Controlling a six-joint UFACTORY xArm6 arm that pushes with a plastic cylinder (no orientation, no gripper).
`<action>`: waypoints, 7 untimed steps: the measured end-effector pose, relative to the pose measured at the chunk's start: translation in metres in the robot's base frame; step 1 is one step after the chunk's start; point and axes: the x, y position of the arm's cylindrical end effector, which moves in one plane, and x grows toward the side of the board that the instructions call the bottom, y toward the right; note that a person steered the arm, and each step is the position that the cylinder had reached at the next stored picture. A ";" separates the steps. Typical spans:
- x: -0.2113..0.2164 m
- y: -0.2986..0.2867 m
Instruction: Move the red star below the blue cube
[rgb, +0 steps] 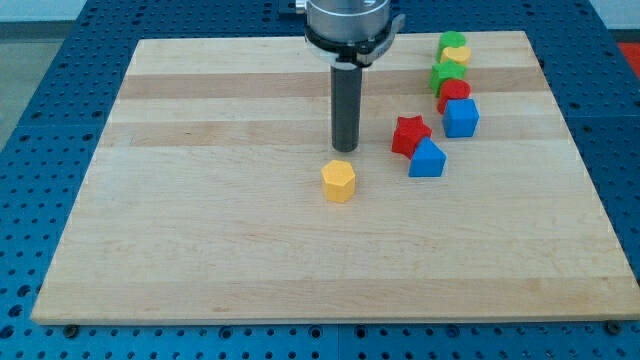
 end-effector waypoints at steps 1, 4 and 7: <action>-0.001 0.030; 0.005 0.104; 0.042 0.090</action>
